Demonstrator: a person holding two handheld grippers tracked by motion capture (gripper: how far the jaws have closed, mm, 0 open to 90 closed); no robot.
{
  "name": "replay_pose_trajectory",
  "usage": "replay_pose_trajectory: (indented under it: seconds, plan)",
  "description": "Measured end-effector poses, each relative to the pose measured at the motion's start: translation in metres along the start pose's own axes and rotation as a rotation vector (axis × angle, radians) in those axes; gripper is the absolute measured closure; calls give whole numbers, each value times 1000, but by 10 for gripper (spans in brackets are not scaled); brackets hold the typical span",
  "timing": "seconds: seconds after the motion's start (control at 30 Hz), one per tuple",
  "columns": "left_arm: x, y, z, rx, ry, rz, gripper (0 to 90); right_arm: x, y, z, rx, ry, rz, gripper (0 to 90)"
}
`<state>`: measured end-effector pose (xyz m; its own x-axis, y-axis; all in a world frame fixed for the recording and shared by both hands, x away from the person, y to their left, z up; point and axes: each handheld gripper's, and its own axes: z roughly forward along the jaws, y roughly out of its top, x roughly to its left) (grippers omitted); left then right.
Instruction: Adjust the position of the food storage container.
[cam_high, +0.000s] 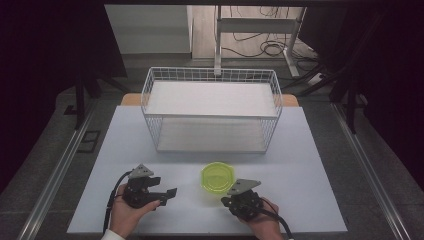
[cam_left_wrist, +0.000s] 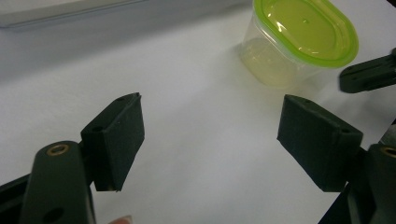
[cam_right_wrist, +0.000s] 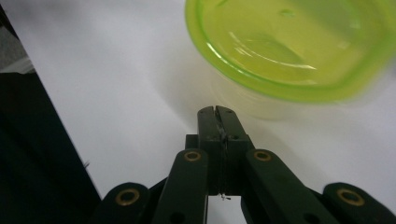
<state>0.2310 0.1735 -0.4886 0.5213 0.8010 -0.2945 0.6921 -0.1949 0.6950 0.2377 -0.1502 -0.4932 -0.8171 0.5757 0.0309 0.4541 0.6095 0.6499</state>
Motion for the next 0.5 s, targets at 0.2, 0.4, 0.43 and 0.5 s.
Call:
replay_pose_trajectory:
  seconds: [0.2,0.4,0.43,0.5]
  plan:
    - [3,1,-3,-10,0,-16,223,-24,-13,-30,-67,17,77,755]
    - [-1,2,-4,-23,-7,-19,223,-45,-20,-42,-174,10,213,402]
    - [-2,3,-4,-23,-9,-16,223,-47,-20,-42,-183,11,227,379]
    - [-2,3,-4,-24,-12,-15,223,-49,-20,-43,-189,14,240,361]
